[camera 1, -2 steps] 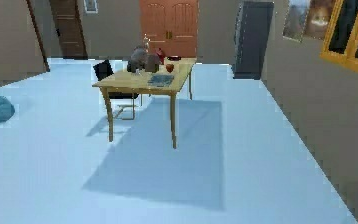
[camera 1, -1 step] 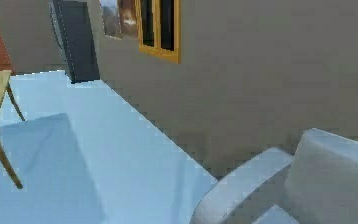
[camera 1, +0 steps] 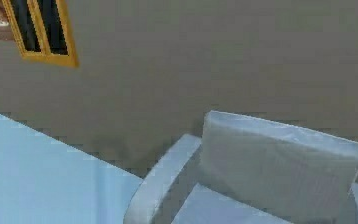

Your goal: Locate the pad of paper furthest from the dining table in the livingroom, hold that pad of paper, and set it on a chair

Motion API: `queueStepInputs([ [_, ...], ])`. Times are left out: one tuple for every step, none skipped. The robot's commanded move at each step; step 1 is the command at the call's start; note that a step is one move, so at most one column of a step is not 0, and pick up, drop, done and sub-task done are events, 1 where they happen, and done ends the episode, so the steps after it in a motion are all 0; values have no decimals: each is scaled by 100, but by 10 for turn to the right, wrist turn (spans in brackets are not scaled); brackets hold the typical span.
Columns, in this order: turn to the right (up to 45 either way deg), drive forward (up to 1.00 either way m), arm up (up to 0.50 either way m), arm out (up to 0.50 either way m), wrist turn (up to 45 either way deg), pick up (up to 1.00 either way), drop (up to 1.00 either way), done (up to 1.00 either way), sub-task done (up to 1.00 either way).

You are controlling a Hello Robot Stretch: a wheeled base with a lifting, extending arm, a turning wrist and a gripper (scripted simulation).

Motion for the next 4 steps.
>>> queueStepInputs([
  [0, 10, 0, 0, 0, 0, 0, 0, 0],
  [-450, 0, 0, 0, 0, 0, 0, 0, 0],
  [-210, 0, 0, 0, 0, 0, 0, 0, 0],
  [-30, 0, 0, 0, 0, 0, 0, 0, 0],
])
